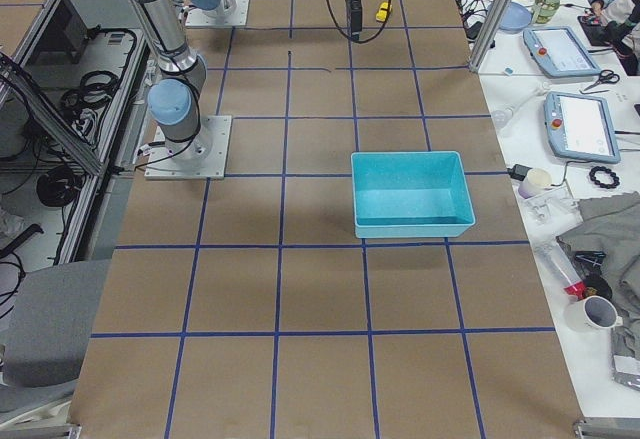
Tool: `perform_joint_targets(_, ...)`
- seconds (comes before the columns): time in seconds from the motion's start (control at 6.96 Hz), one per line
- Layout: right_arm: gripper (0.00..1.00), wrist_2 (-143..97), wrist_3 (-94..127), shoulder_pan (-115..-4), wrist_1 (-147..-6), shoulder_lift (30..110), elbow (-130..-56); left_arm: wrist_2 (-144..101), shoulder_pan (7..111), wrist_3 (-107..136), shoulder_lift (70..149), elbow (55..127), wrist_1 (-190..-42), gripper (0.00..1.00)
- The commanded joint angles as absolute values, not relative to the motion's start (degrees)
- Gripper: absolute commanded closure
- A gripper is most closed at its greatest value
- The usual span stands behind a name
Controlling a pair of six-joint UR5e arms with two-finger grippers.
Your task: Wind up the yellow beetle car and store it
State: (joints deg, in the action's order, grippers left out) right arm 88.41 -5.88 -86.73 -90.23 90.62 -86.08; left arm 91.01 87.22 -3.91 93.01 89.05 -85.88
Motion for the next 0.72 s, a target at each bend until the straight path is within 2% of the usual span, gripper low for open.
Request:
perform_joint_targets(0.0, 0.0, 88.4, -5.8, -86.7, -90.3, 90.6, -86.1, 90.6, 83.9, 0.2, 94.7, 89.1, -84.7, 0.0)
perform_joint_targets(0.29, 0.0, 88.6, -5.7, -86.7, -90.3, 90.6, -86.0, 90.7, 83.4, 11.9, 97.4, 90.2, -76.7, 0.0)
perform_joint_targets(0.58, 0.0, 88.4, -5.8, -86.7, -90.3, 90.6, -86.0, 90.8, 83.3, 38.3, 99.8, 92.0, -69.7, 0.0)
